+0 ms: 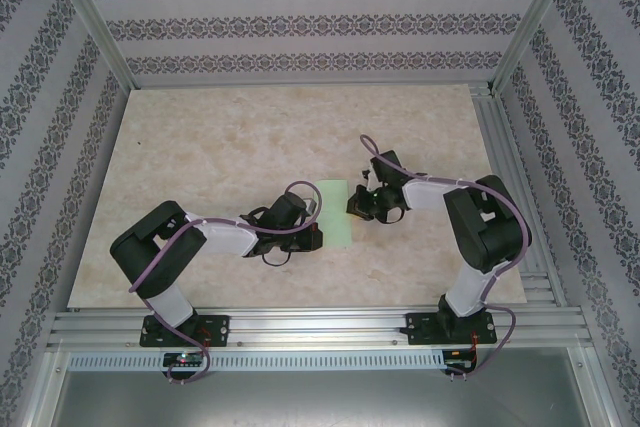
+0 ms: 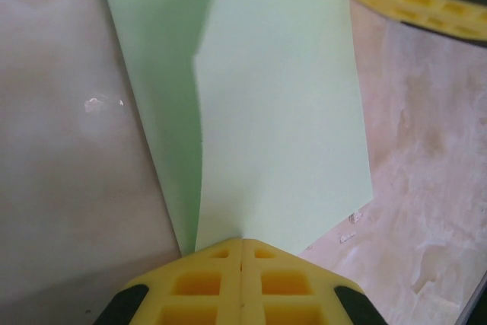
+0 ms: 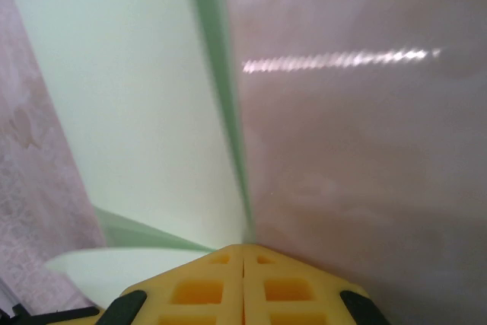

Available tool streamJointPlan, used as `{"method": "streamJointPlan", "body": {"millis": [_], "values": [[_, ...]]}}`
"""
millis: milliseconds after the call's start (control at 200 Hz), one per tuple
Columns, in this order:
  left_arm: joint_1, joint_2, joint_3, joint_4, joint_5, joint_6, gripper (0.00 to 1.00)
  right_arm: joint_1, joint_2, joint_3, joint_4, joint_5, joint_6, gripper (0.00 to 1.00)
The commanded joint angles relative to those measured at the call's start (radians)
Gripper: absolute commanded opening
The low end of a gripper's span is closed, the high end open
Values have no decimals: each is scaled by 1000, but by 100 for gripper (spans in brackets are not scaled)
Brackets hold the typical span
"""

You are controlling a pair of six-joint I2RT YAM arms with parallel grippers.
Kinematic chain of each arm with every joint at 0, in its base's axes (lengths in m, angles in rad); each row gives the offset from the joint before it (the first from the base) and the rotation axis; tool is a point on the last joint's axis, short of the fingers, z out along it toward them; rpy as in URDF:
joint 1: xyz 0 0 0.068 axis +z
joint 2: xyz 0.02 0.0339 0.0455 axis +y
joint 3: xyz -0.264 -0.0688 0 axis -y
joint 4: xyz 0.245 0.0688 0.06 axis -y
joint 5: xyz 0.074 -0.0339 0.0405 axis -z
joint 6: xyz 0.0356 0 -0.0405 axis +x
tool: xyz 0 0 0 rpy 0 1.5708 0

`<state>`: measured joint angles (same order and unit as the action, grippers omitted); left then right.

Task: Fold a paper plane with a square sheet of paper (fold left side to right side)
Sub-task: Fold the triangle a second time at the center of the table.

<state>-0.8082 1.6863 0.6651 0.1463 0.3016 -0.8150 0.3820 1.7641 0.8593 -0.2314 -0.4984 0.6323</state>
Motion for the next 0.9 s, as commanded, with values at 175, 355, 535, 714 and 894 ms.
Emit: {"method": "streamJointPlan", "body": {"millis": [175,355,535,714,894], "values": [[-17,44,-50,-126,-29,-8,7,-49,-131,1,-57,45,-47,7],[-17,41,-46,-128,-28,-6,7,24,-215,-63,-6,-5,29,9],[-17,33,-48,-131,-33,-7,7,138,-147,-102,156,-26,161,9],[-17,28,-49,-139,-33,-6,7,164,-43,-59,160,-1,152,8],[-17,7,-68,-152,-40,-14,7,143,13,-39,69,60,124,8]]}}
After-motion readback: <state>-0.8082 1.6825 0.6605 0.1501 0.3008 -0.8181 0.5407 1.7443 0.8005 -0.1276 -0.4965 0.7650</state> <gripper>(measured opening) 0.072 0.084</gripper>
